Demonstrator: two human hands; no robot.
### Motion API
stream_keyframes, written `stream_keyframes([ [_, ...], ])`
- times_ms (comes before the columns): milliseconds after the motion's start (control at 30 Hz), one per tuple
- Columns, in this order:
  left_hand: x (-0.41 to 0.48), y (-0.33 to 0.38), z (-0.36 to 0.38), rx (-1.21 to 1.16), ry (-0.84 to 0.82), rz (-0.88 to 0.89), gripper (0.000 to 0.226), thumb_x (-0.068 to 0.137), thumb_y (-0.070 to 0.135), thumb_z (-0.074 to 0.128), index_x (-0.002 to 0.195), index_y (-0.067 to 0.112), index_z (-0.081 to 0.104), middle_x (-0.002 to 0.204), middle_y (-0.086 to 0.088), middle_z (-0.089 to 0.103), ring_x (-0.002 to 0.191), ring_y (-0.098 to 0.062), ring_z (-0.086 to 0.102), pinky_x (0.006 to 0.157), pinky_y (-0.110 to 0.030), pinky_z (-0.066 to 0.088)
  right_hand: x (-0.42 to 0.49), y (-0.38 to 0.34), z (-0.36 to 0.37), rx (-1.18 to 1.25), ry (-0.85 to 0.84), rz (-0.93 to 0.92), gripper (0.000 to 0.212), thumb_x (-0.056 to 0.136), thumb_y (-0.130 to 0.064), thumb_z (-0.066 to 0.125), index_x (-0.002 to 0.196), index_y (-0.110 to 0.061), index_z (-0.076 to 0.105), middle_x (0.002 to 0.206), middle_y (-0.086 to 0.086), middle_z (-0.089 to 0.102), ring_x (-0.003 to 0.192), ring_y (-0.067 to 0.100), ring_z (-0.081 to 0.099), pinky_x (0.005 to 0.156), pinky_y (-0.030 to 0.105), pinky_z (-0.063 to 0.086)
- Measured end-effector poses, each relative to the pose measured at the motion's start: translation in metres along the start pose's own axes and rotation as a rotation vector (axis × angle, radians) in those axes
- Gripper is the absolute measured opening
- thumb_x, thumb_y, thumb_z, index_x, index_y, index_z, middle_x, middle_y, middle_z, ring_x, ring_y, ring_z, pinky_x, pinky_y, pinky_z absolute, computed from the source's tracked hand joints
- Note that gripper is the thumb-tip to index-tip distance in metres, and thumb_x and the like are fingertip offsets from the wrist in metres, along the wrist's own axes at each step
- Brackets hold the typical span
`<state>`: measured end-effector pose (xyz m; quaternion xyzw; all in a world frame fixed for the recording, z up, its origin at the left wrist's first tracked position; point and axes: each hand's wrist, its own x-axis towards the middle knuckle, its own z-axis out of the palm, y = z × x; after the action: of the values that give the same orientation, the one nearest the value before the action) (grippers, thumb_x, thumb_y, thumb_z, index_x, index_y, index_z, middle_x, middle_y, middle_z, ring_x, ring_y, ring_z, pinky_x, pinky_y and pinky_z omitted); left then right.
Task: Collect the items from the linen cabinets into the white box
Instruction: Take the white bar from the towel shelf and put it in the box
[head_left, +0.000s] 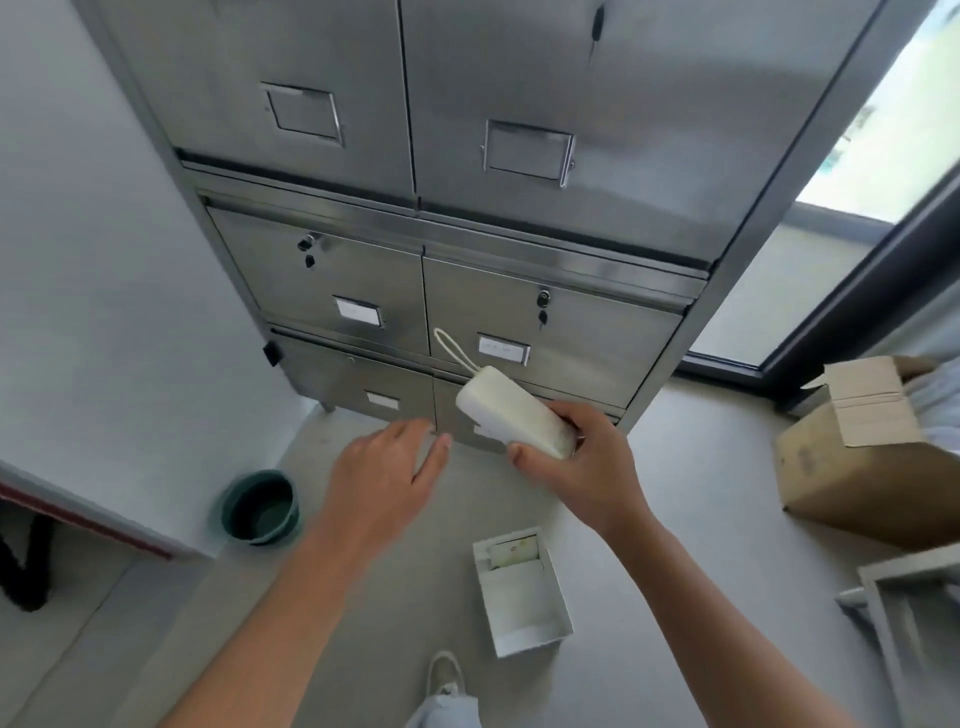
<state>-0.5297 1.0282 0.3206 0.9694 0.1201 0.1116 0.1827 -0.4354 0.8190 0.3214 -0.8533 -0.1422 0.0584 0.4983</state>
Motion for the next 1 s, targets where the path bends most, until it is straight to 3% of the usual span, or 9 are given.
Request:
stream_keyframes([
  [133,0.031,-0.001,0.009,-0.019,-0.047,0.055,0.063,0.093,0.059,0.019,0.114,0.021,0.065,0.111,0.003,0.069,0.096,-0.022,0.065,0.080,-0.036,0.050,0.009,0.007,-0.002,-0.005,0.087,0.056,0.066,0.054,-0.064,0.077,0.112,-0.033,0.068,0.107,-0.017,0.065,0.095,0.001,0.062,0.083,0.033,0.056],
  [433,0.042,0.005,0.043,-0.013,-0.122,0.190,0.055,0.095,0.055,0.024,0.107,0.021,0.066,0.097,0.003,0.070,0.082,-0.023,0.065,0.069,-0.032,0.046,0.002,0.051,-0.003,-0.027,0.140,0.169,0.039,0.059,-0.065,0.076,0.090,-0.054,0.055,0.099,-0.019,0.062,0.094,-0.005,0.057,0.070,0.015,0.043],
  [567,0.039,-0.008,0.075,0.039,-0.242,0.215,0.058,0.096,0.055,0.022,0.116,0.019,0.062,0.106,0.000,0.070,0.085,-0.023,0.066,0.075,-0.037,0.051,-0.010,0.096,0.017,-0.020,0.106,0.280,0.044,0.061,-0.068,0.075,0.097,-0.050,0.057,0.100,-0.020,0.064,0.093,-0.006,0.058,0.073,0.022,0.050],
  [733,0.007,-0.041,0.169,0.059,-0.450,0.188,0.050,0.099,0.053,0.026,0.115,0.020,0.060,0.105,-0.001,0.068,0.087,-0.027,0.065,0.074,-0.039,0.050,-0.040,0.194,0.075,0.007,0.033,0.473,0.054,0.059,-0.068,0.073,0.104,-0.039,0.063,0.101,-0.018,0.064,0.093,-0.011,0.056,0.070,0.016,0.041],
  [1000,-0.058,-0.111,0.384,0.058,-0.680,0.106,0.050,0.094,0.057,0.024,0.102,0.023,0.060,0.099,0.003,0.066,0.082,-0.024,0.064,0.072,-0.040,0.049,-0.093,0.400,0.196,0.002,-0.056,0.746,0.063,0.059,-0.070,0.074,0.106,-0.029,0.070,0.096,-0.012,0.069,0.085,0.003,0.064,0.070,0.022,0.046],
])
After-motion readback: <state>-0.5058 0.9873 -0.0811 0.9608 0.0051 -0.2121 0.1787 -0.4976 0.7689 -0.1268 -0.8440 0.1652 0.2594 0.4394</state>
